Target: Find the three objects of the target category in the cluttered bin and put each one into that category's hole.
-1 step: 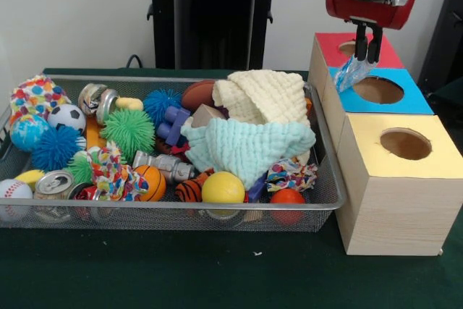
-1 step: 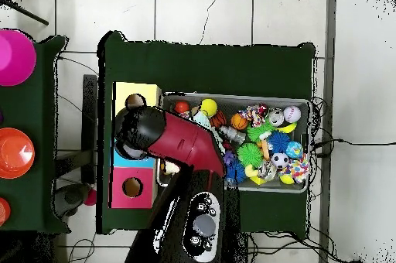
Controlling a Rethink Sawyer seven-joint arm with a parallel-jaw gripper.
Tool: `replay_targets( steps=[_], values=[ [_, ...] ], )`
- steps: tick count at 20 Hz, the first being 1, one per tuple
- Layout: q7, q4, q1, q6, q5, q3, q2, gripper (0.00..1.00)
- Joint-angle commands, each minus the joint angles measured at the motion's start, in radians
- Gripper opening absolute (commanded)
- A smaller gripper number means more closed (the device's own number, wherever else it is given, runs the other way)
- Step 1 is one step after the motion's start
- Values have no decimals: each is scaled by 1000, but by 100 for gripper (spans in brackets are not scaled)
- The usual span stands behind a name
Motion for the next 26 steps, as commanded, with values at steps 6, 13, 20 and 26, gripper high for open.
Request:
replay_targets(
  steps=[6, 13, 20, 26],
  values=[
    [309, 7, 16, 27, 29, 36, 41, 0],
    [319, -13, 15, 34, 37, 40, 52, 0],
    [318, -11, 10, 35, 43, 42, 55, 0],
    [316, 15, 18, 19, 64, 57, 48, 0]
  ],
)
